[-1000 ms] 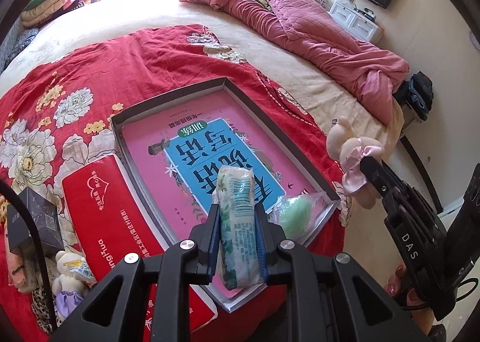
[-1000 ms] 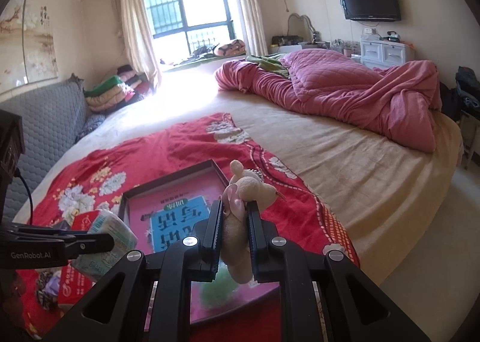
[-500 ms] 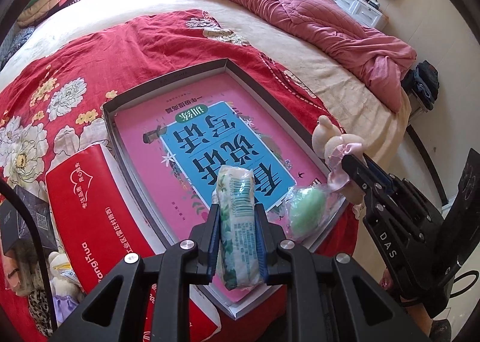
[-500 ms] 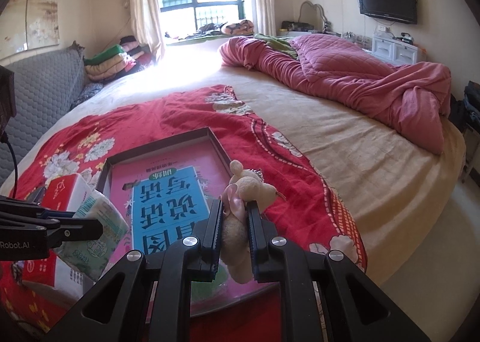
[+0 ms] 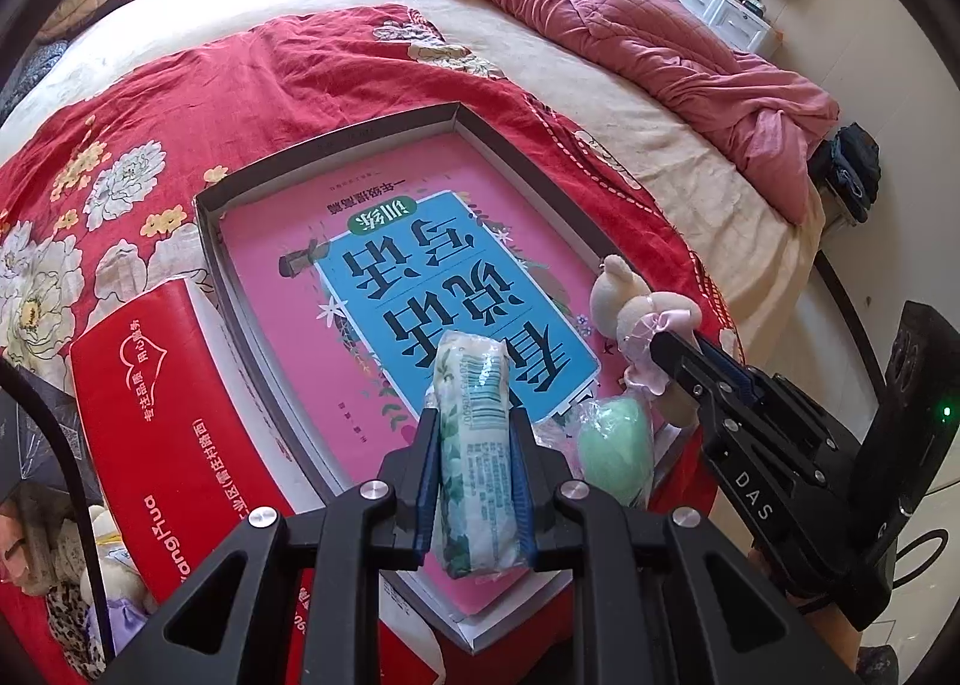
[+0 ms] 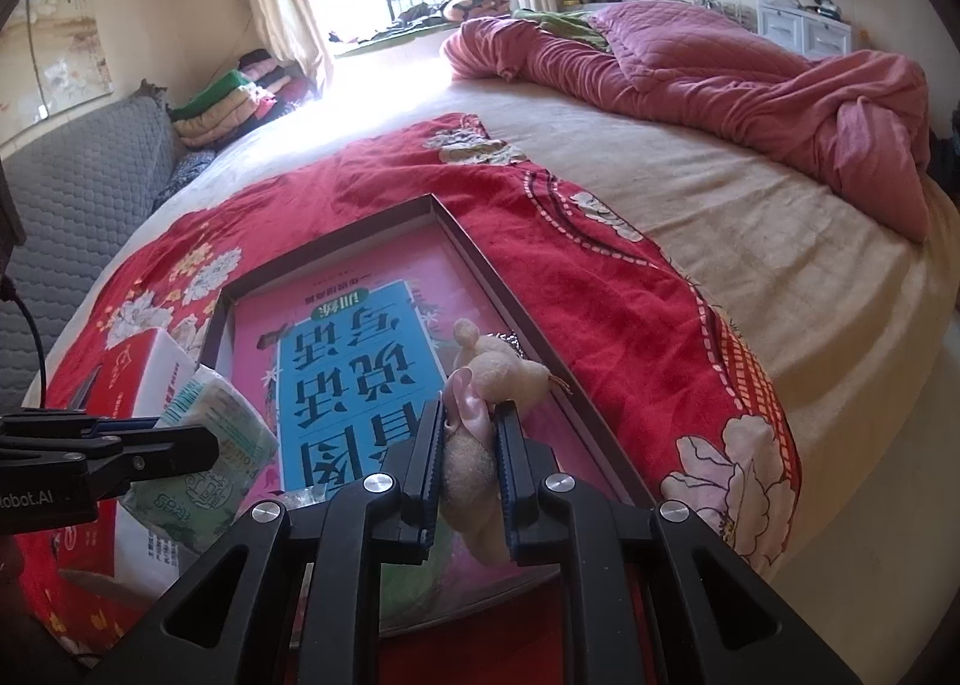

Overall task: Organize soft objects
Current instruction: 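Open the left tool over the tray while the right tool releases the bunny into it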

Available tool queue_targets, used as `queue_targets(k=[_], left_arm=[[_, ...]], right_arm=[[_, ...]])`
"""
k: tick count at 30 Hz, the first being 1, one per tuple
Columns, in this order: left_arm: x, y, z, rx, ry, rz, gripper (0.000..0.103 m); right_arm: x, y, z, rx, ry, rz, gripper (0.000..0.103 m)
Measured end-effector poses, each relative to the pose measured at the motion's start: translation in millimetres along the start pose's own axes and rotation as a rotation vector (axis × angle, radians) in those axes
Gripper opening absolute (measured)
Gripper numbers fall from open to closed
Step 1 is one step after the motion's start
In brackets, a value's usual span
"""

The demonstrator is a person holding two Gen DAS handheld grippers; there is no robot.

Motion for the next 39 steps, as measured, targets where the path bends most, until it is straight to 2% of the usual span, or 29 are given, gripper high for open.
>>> queue_targets(k=[11, 15, 28, 33, 39], left_arm=[[8.5, -18.3, -7.7, 0.027, 0.025, -0.050, 0.022], [11.6, -25.5, -9.3, 0.047, 0.027, -0.062, 0.022], [8.7, -26.2, -3.9, 0.105, -0.013, -0.061, 0.023], [7.1, -22.6, -2.1, 0.114, -0.030, -0.050, 0.028], [4.8, -15.4, 0.2, 0.115, -0.040, -0.034, 0.032]], right_arm=[[-1.3, 3.2, 2.4, 0.014, -0.019, 0.003, 0.024], [2.2, 11.6, 1.1, 0.032, -0.022, 0.041, 0.030], [3.4, 17.0, -2.7, 0.011, 0.000, 0.050, 0.033], [4.1, 19.2, -5.0, -0.005, 0.012, 0.054, 0.045], [2.6, 20.9, -4.3, -0.031, 0.014, 0.053, 0.051]])
Point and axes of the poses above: each gripper's, at about its wrist camera, not at the fingertips, and y roughly against the way its jaws point, z to its right, x to its top, the point moved 3 cm from there along -y, roughly the way its jaws point, and after that the axes turned 6 degrees about x, right-handed, at the moved point
